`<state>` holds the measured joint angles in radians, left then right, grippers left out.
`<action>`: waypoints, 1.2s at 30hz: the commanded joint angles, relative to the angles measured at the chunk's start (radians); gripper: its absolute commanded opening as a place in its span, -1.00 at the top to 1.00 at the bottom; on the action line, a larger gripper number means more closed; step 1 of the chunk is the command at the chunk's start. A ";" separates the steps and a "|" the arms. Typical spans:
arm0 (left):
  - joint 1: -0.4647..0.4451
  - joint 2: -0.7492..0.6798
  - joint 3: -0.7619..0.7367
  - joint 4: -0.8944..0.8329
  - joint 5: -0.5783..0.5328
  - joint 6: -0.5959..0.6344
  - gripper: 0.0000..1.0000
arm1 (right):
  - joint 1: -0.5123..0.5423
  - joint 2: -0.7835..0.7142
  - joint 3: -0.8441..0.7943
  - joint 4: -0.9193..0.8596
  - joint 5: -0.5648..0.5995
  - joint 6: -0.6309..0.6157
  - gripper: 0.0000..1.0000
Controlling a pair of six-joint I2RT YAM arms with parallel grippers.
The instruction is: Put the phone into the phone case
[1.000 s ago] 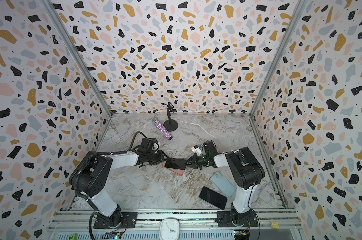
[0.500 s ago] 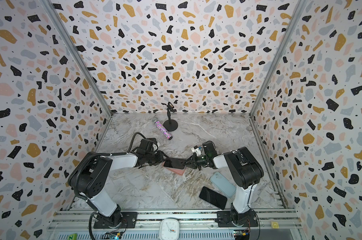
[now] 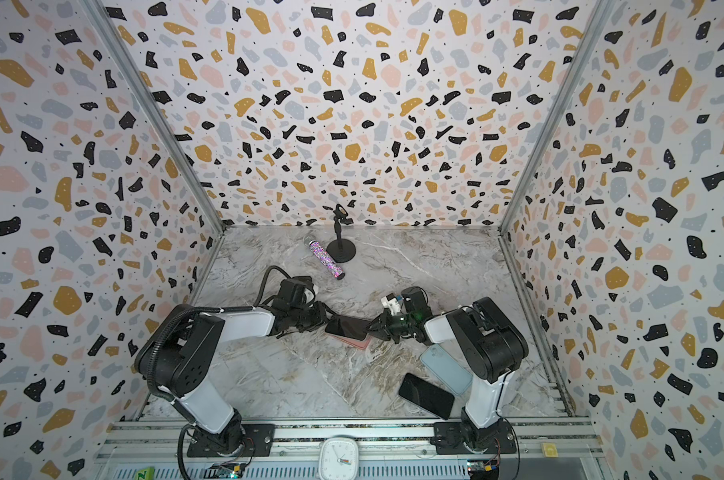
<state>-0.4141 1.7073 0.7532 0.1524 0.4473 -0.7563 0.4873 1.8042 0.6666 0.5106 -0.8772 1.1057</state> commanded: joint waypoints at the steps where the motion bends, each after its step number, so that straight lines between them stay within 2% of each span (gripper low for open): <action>1: -0.022 -0.022 -0.025 0.007 0.074 -0.025 0.18 | 0.037 0.026 -0.041 -0.148 0.168 0.051 1.00; 19: -0.060 -0.028 -0.045 0.049 0.071 -0.059 0.20 | 0.083 0.083 -0.047 -0.103 0.204 0.066 0.99; 30: -0.058 -0.023 -0.042 0.041 0.067 -0.052 0.21 | 0.081 0.032 -0.010 -0.146 0.184 0.005 0.53; 36: -0.049 -0.025 -0.031 0.016 0.063 -0.031 0.21 | 0.081 -0.033 0.026 -0.230 0.203 -0.062 0.20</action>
<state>-0.4362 1.6924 0.7269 0.1848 0.4187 -0.7971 0.5613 1.7947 0.6819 0.4294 -0.7456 1.0889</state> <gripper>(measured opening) 0.396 0.392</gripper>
